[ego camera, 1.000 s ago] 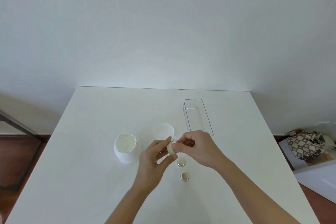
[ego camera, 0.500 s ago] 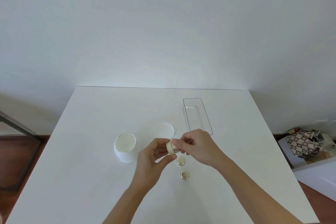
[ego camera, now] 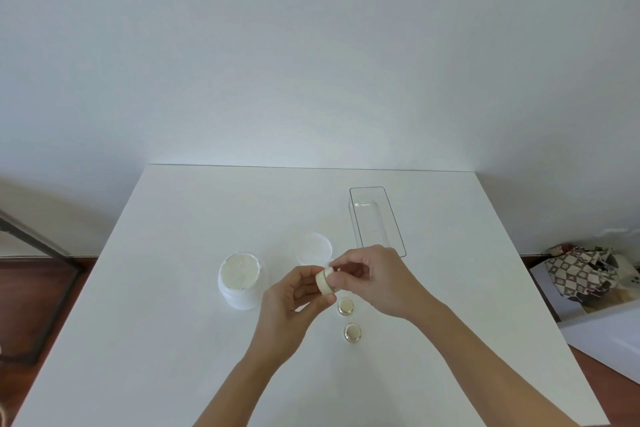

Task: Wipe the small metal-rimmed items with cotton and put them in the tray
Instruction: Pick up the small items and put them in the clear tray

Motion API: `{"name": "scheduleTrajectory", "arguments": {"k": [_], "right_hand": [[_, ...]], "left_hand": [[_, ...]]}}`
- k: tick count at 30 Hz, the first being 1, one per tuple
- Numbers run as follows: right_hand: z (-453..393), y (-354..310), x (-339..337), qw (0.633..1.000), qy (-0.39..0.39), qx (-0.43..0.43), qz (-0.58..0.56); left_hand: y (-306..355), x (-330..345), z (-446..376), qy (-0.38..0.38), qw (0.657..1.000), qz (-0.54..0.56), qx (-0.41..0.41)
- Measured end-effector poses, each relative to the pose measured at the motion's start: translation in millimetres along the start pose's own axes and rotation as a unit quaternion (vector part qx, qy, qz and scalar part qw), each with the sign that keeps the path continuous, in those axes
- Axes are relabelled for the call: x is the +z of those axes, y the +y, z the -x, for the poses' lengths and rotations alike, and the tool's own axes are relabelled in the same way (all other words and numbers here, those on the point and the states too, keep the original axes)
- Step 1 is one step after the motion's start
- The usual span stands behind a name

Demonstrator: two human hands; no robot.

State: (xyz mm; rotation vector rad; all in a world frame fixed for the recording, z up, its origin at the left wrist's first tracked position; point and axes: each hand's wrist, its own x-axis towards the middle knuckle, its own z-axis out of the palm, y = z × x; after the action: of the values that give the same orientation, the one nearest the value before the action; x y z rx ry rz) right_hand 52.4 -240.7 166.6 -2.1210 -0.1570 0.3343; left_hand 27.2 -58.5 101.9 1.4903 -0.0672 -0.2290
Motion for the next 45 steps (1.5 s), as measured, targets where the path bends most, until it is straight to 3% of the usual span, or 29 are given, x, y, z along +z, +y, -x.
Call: {"name": "scheduleTrajectory", "arguments": {"k": [3, 5, 9, 15, 19, 24, 30, 37, 45], "right_hand": [[-1, 0, 4, 0.996, 0.021, 0.013, 0.081], [0, 1, 2, 0.998, 0.030, 0.007, 0.063], [2, 6, -2, 1.000, -0.023, 0.006, -0.001], [3, 6, 4, 0.996, 0.032, 0.038, 0.071], [8, 8, -2, 0.999, -0.003, 0.021, 0.024], [9, 13, 6, 0.995, 0.012, 0.063, 0.071], [19, 17, 5, 0.998, 0.008, 0.062, 0.005], [25, 26, 23, 0.989, 0.052, 0.135, 0.033], [35, 39, 28, 0.976, 0.078, 0.197, -0.059]], "left_hand": [[1, 1, 1, 0.000, 1.000, -0.022, 0.015], [1, 2, 0, 0.009, 0.999, -0.028, 0.014], [1, 1, -1, 0.014, 0.999, -0.039, 0.020], [-1, 5, -1, 0.002, 0.998, -0.057, 0.019], [-4, 5, -2, 0.004, 0.997, -0.078, 0.019], [-6, 6, -1, -0.014, 0.995, -0.097, 0.020], [-11, 8, -4, -0.027, 0.991, -0.126, 0.026], [-23, 5, -4, -0.060, 0.985, -0.161, 0.021], [-33, 16, -12, -0.085, 0.982, -0.166, 0.026]]}}
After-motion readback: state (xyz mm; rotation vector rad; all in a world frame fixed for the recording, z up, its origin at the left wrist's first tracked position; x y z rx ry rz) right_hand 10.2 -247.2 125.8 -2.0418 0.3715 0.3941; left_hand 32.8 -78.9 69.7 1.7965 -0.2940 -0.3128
